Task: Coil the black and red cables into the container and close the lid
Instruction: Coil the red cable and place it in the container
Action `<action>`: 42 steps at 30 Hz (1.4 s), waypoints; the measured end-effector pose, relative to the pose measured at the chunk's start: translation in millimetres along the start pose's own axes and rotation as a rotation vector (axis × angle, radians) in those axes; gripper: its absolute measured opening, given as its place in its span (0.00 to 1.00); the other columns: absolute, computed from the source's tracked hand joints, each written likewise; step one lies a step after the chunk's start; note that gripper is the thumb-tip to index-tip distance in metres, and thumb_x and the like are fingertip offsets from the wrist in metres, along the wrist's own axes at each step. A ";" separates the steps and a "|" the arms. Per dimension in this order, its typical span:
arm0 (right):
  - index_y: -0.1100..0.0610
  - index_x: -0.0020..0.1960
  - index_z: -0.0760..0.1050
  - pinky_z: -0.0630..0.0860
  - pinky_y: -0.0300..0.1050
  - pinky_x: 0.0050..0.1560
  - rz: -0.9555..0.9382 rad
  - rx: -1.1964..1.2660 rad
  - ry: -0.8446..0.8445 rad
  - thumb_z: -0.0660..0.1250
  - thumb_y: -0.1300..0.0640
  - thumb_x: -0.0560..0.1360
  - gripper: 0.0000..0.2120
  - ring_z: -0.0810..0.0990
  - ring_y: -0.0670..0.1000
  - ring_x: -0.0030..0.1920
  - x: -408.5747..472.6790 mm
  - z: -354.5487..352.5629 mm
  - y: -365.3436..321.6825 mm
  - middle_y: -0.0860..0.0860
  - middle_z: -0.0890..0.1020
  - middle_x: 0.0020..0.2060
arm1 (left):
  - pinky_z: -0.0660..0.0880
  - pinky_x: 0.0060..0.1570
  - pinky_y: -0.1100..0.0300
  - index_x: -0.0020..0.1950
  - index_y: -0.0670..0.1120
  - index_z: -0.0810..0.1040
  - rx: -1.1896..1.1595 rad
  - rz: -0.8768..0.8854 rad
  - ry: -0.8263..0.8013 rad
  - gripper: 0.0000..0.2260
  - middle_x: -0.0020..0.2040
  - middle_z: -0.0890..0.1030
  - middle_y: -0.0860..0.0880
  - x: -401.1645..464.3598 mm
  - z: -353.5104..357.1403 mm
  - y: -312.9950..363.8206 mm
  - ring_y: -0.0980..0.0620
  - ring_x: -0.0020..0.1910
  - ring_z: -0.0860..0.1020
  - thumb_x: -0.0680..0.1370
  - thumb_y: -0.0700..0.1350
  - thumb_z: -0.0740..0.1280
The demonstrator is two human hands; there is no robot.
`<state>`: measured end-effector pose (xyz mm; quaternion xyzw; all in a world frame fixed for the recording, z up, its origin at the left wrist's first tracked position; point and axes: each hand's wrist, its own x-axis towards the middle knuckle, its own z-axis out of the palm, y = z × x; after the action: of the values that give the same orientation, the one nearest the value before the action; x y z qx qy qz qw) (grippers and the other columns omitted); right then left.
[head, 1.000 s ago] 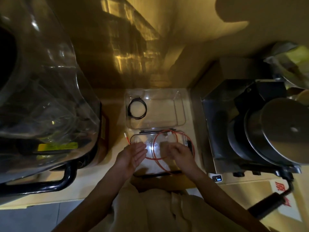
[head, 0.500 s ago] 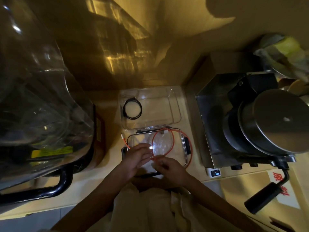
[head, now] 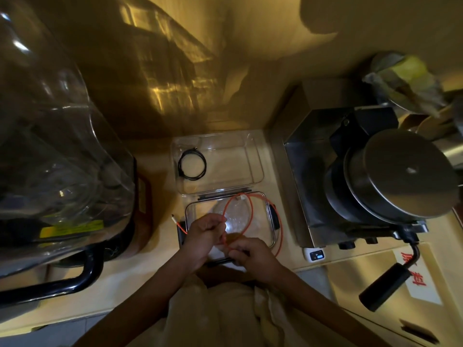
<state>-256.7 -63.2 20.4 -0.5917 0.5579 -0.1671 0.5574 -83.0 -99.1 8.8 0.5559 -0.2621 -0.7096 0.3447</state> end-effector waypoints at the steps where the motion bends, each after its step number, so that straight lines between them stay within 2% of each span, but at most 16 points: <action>1: 0.56 0.51 0.84 0.80 0.50 0.45 -0.004 -0.003 0.014 0.67 0.59 0.77 0.07 0.83 0.54 0.40 -1.0 -0.6 -1.1 0.58 0.84 0.40 | 0.77 0.36 0.56 0.42 0.47 0.82 -0.039 -0.012 -0.026 0.10 0.31 0.79 0.47 -2.1 0.9 4.4 0.51 0.32 0.77 0.78 0.35 0.66; 5: 0.50 0.50 0.84 0.80 0.56 0.48 -0.036 -0.039 0.034 0.66 0.49 0.77 0.09 0.83 0.55 0.43 -3.5 -6.0 -8.1 0.56 0.85 0.41 | 0.73 0.39 0.53 0.39 0.45 0.78 -0.243 -0.060 -0.185 0.06 0.33 0.76 0.46 -11.4 2.2 29.4 0.48 0.34 0.74 0.76 0.40 0.68; 9: 0.36 0.43 0.81 0.80 0.53 0.45 -0.031 -0.046 0.021 0.66 0.45 0.77 0.07 0.83 0.48 0.40 -11.1 -13.2 -11.1 0.41 0.83 0.36 | 0.68 0.39 0.55 0.39 0.45 0.75 -0.381 -0.089 -0.254 0.13 0.33 0.71 0.48 -20.5 2.5 59.7 0.50 0.30 0.70 0.77 0.52 0.62; 12: 0.42 0.41 0.82 0.79 0.55 0.44 -0.013 -0.026 0.026 0.66 0.44 0.78 0.09 0.82 0.50 0.38 -20.5 -17.9 -5.1 0.49 0.82 0.36 | 0.72 0.37 0.56 0.43 0.43 0.77 -0.303 -0.051 -0.241 0.19 0.31 0.70 0.48 -30.5 1.1 80.9 0.50 0.28 0.70 0.80 0.56 0.57; 16: 0.40 0.42 0.83 0.78 0.57 0.43 0.027 0.010 -0.002 0.67 0.45 0.76 0.07 0.80 0.63 0.39 -29.0 -18.6 0.6 0.59 0.82 0.37 | 0.77 0.36 0.56 0.54 0.40 0.78 -0.144 0.052 -0.180 0.23 0.30 0.73 0.48 -44.9 3.4 103.6 0.49 0.29 0.75 0.83 0.55 0.51; 18: 0.40 0.42 0.84 0.78 0.58 0.44 0.046 0.003 -0.025 0.66 0.44 0.76 0.08 0.79 0.65 0.41 -30.8 -18.8 2.5 0.60 0.83 0.38 | 0.79 0.37 0.55 0.56 0.40 0.79 -0.101 0.101 -0.158 0.22 0.31 0.75 0.48 -50.3 5.9 111.6 0.49 0.31 0.77 0.84 0.54 0.52; 20: 0.39 0.42 0.84 0.78 0.56 0.47 0.065 -0.024 -0.047 0.66 0.43 0.75 0.08 0.81 0.62 0.42 -32.0 -20.8 3.0 0.59 0.84 0.39 | 0.80 0.37 0.54 0.58 0.41 0.79 -0.077 0.142 -0.145 0.20 0.32 0.78 0.47 -55.4 8.3 116.5 0.47 0.33 0.80 0.84 0.52 0.53; 24: 0.40 0.40 0.83 0.79 0.46 0.43 0.081 -0.049 -0.069 0.65 0.43 0.74 0.09 0.82 0.49 0.38 -34.4 -25.7 0.9 0.55 0.85 0.39 | 0.81 0.39 0.53 0.63 0.44 0.75 -0.099 0.220 -0.122 0.17 0.37 0.82 0.43 -62.0 6.6 121.8 0.42 0.38 0.84 0.84 0.51 0.53; 27: 0.42 0.39 0.82 0.78 0.43 0.45 0.095 -0.049 -0.085 0.68 0.51 0.76 0.09 0.81 0.43 0.38 -35.9 -28.1 0.6 0.48 0.83 0.35 | 0.81 0.39 0.52 0.63 0.42 0.74 -0.080 0.259 -0.102 0.15 0.36 0.81 0.45 -63.7 5.7 121.9 0.44 0.36 0.83 0.84 0.48 0.55; 30: 0.48 0.47 0.84 0.77 0.38 0.53 0.104 -0.032 -0.108 0.70 0.61 0.76 0.09 0.82 0.37 0.46 -33.9 -28.5 -6.4 0.40 0.85 0.41 | 0.81 0.39 0.53 0.59 0.42 0.76 -0.045 0.254 -0.164 0.12 0.36 0.82 0.46 -68.7 8.6 117.4 0.46 0.37 0.83 0.83 0.45 0.57; 33: 0.55 0.58 0.82 0.77 0.40 0.60 0.019 0.087 -0.116 0.69 0.65 0.77 0.12 0.83 0.45 0.58 -29.2 -31.0 -30.6 0.47 0.85 0.55 | 0.82 0.46 0.53 0.55 0.43 0.78 -0.050 0.243 -0.270 0.10 0.41 0.84 0.42 -76.6 15.1 112.0 0.44 0.43 0.85 0.83 0.41 0.58; 36: 0.63 0.64 0.79 0.77 0.43 0.62 -0.065 0.237 -0.123 0.66 0.65 0.78 0.14 0.82 0.51 0.60 -25.8 -38.2 -64.6 0.55 0.84 0.59 | 0.80 0.50 0.52 0.54 0.40 0.78 0.108 0.329 -0.342 0.08 0.46 0.85 0.38 -80.9 21.2 106.0 0.42 0.48 0.84 0.83 0.40 0.59; 40: 0.68 0.64 0.76 0.75 0.58 0.64 -0.076 0.596 -0.021 0.62 0.62 0.76 0.18 0.80 0.61 0.61 -26.3 -56.6 -100.0 0.64 0.82 0.57 | 0.79 0.47 0.55 0.54 0.38 0.79 0.312 0.439 -0.447 0.10 0.42 0.83 0.45 -85.9 22.3 106.3 0.47 0.44 0.82 0.81 0.40 0.59; 42: 0.67 0.68 0.72 0.73 0.59 0.65 -0.087 0.796 -0.015 0.58 0.61 0.76 0.22 0.79 0.63 0.62 -24.0 -68.6 -107.9 0.64 0.81 0.59 | 0.76 0.46 0.60 0.53 0.40 0.80 0.424 0.453 -0.498 0.10 0.39 0.81 0.51 -88.3 21.2 105.8 0.53 0.41 0.81 0.81 0.39 0.59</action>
<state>-269.5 -101.7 144.0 -0.3539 0.4200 -0.3892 0.7395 -69.9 -96.5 147.6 0.3536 -0.5942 -0.6589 0.2962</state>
